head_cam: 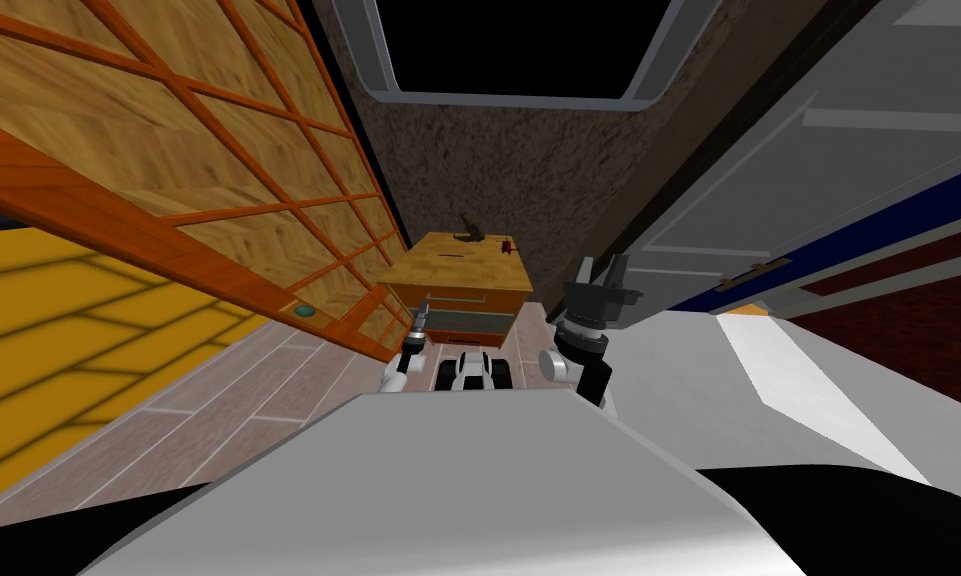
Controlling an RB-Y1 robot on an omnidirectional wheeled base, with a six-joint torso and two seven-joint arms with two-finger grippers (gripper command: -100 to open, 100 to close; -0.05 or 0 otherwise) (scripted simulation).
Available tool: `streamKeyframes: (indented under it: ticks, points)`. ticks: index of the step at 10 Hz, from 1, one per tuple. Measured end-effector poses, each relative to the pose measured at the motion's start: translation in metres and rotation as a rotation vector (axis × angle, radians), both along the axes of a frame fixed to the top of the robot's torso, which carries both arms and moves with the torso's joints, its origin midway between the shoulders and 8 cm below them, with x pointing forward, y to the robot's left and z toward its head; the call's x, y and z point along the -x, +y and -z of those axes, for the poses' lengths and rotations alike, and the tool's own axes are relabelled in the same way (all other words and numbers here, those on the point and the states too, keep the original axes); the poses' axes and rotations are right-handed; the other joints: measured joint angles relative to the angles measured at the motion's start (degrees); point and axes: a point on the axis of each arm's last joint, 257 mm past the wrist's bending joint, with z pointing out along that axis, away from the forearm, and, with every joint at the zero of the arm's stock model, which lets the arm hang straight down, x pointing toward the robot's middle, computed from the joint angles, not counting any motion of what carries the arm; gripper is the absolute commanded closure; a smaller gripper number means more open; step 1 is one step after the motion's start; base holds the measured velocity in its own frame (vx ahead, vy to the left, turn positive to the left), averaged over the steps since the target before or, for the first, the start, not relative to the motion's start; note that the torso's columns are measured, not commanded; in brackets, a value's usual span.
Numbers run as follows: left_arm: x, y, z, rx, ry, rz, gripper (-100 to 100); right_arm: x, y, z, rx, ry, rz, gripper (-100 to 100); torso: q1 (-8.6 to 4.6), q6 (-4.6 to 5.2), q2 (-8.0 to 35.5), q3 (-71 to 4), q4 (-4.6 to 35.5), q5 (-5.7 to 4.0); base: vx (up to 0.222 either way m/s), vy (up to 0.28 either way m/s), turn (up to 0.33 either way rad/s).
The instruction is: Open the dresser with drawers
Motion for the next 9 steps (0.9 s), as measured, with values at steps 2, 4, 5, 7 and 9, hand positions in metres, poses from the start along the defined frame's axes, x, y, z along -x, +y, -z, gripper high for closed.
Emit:
streamKeyframes:
  ticks: [2, 4, 5, 7, 9]
  points:
    - [-0.011, -0.003, -0.002, 0.003, 0.013, 0.001, -100, 0.000, 0.000, 0.000, 0.000, 0.000, 0.000, 0, -0.02, 0.00, -0.05, -0.03, -0.01, -0.01, -0.046, -0.019, 0.009]
    - [-0.022, -0.004, -0.004, 0.007, 0.027, 0.001, -100, 0.000, 0.000, 0.000, 0.000, 0.000, 0.000, 0, 0.00, 0.00, -0.04, -0.03, -0.01, 0.00, -0.045, -0.016, 0.009]
    - [-0.025, -0.006, -0.005, 0.009, 0.032, 0.002, -100, 0.000, 0.000, 0.000, 0.000, 0.000, 0.000, 0, -0.02, 0.00, -0.01, -0.01, 0.00, -0.01, -0.057, -0.025, 0.018]
    - [-0.039, -0.010, -0.006, 0.012, 0.049, 0.003, -100, 0.000, 0.000, 0.000, 0.000, 0.000, 0.000, 0, -0.04, 0.00, 0.02, 0.01, 0.01, -0.01, -0.056, -0.024, 0.009]
    - [-0.047, -0.013, -0.008, 0.014, 0.064, 0.003, -100, 0.000, 0.000, 0.000, 0.000, 0.000, 0.000, 0, 0.00, 0.00, -0.02, -0.02, -0.01, 0.00, -0.052, -0.017, 0.010]
